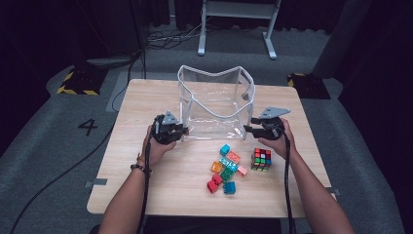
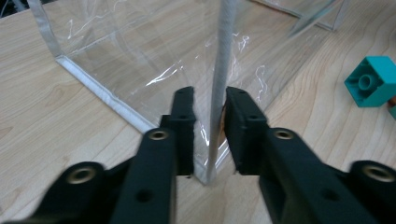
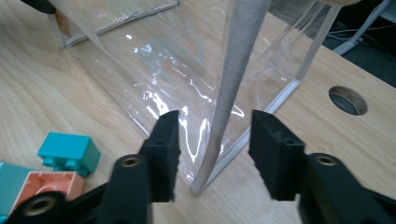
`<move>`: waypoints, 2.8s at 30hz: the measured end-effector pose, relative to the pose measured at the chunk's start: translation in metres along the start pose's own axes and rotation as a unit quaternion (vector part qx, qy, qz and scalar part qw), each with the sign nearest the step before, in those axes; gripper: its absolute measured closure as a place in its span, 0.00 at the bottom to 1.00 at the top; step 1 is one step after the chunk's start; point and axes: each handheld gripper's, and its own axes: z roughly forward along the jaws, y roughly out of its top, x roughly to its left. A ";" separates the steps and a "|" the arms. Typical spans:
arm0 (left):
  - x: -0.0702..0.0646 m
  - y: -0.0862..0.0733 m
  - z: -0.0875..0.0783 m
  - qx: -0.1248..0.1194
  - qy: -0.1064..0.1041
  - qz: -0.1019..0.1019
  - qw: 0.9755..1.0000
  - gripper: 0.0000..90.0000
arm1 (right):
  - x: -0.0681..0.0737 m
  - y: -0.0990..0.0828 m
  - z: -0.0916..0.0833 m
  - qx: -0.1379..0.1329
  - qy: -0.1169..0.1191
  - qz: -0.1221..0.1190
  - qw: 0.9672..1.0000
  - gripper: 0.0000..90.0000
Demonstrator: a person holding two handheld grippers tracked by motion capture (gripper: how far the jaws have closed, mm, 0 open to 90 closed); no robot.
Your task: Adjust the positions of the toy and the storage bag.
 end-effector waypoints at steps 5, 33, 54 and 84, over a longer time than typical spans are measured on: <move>-0.002 0.002 0.003 0.005 -0.003 0.018 1.000 0.96 | 0.003 0.001 0.006 0.002 0.002 -0.027 1.000 0.86; -0.040 -0.004 -0.005 0.008 -0.059 0.038 0.998 0.96 | 0.006 -0.028 -0.031 -0.011 0.022 -0.020 1.000 0.97; -0.054 -0.049 -0.038 0.082 -0.039 0.063 0.994 0.58 | 0.006 -0.071 -0.078 -0.034 0.091 0.012 0.995 0.36; -0.040 -0.088 -0.057 0.109 -0.024 0.012 0.994 0.08 | 0.026 -0.098 -0.040 0.029 0.125 -0.026 0.991 0.38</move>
